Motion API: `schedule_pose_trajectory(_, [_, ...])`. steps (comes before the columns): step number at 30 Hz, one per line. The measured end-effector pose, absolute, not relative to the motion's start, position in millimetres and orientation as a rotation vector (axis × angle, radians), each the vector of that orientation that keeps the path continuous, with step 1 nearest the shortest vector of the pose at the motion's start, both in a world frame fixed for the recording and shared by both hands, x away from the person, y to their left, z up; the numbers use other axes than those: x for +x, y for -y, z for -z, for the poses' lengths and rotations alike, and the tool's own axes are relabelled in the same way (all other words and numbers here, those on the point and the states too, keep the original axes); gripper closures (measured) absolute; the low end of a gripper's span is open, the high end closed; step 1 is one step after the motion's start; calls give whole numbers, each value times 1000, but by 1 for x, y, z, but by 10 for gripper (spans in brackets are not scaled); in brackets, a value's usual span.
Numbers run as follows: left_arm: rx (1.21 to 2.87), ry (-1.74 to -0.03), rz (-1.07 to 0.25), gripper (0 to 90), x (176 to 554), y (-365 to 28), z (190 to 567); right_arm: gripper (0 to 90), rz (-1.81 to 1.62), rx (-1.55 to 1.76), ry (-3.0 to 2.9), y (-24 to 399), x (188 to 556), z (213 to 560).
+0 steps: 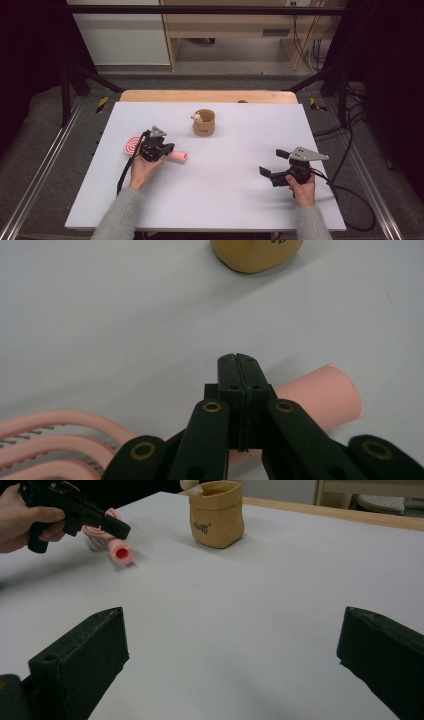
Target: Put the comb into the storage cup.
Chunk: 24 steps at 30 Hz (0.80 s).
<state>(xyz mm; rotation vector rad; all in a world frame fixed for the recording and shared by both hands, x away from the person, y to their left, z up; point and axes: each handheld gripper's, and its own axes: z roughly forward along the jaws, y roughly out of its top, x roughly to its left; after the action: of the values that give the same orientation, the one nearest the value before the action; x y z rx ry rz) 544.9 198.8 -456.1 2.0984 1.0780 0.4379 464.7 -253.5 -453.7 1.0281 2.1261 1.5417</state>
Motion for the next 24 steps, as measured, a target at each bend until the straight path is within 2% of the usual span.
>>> schedule_pose_trajectory(24, [2150,-1038,-422,899,528,-204,458,3,-1543,1027,-2131,253,465,454])
